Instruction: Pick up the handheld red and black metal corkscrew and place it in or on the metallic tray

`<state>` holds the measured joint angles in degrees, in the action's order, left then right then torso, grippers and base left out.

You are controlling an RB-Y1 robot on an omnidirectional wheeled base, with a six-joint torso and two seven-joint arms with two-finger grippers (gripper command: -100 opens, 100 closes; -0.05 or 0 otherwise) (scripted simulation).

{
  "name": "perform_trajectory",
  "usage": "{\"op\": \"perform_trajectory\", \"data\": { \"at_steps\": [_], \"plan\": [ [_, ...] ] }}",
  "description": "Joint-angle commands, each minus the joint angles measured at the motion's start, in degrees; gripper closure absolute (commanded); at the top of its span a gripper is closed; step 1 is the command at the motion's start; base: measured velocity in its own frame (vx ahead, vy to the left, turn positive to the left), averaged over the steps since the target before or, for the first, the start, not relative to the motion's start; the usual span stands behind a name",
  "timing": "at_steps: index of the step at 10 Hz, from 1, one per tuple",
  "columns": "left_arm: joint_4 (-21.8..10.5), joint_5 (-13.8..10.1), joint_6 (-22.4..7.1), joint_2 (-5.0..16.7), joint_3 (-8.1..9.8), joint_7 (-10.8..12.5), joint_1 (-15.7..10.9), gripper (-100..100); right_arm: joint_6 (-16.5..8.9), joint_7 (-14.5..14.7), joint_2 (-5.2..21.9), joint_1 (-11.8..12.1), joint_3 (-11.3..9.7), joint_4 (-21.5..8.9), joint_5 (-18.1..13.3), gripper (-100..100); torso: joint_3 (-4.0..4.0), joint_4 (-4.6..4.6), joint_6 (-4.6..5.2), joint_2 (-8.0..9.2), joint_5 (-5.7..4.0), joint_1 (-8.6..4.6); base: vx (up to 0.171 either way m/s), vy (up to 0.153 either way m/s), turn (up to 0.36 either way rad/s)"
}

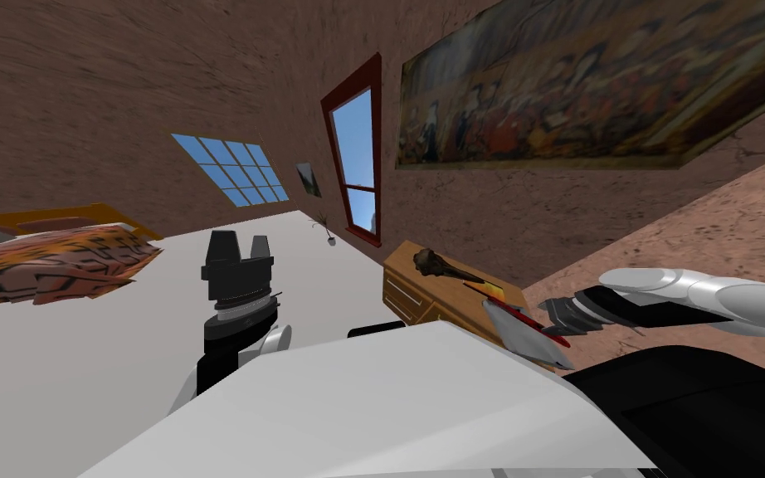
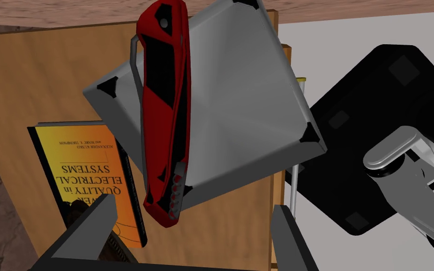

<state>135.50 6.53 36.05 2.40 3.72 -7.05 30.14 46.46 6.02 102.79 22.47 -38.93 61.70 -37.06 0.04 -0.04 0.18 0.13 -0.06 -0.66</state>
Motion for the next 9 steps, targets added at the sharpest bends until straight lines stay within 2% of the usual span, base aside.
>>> {"op": "perform_trajectory", "data": {
  "at_steps": [1, 2, 3, 4, 9],
  "plan": [
    [0.0, 0.0, 0.0, 0.0, 0.0, 0.0, 0.0, 0, 1.5, -0.2, 1.6, -0.5, 0.3, -0.1, 0.3, -100, 0.0, 0.0, 0.0, 0.0, 0.0, 0.0, -0.014, 0.028, -0.051],
    [0.0, 0.0, 0.0, 0.0, 0.0, 0.0, 0.0, 0, 2.0, -0.4, 2.5, -0.7, 0.4, 0.2, 0.5, -100, 0.0, 0.0, 0.0, 0.0, -0.01, 0.0, -0.014, 0.024, -0.039],
    [0.0, 0.0, 0.0, 0.0, 0.0, 0.0, 0.0, 0, 1.4, -0.2, 2.0, -0.4, 0.3, 0.2, 0.6, -100, 0.01, 0.0, 0.0, 0.01, -0.02, -0.02, -0.007, 0.011, -0.008],
    [0.0, 0.0, 0.0, 0.0, 0.0, 0.0, 0.0, 0, 1.6, -0.2, 2.1, -0.4, 0.3, 0.1, 0.5, 0, 0.0, 0.0, 0.0, -0.01, -0.04, -0.08, 0.0, 0.0, 0.0],
    [0.0, 0.0, 0.0, 0.0, 0.0, 0.0, 0.0, 0, 1.6, -0.2, 2.1, -0.4, 0.3, 0.1, 0.5, 0, -0.02, -0.01, 0.0, -0.04, -0.06, -0.15, 0.0, 0.0, 0.0]
  ]
}}
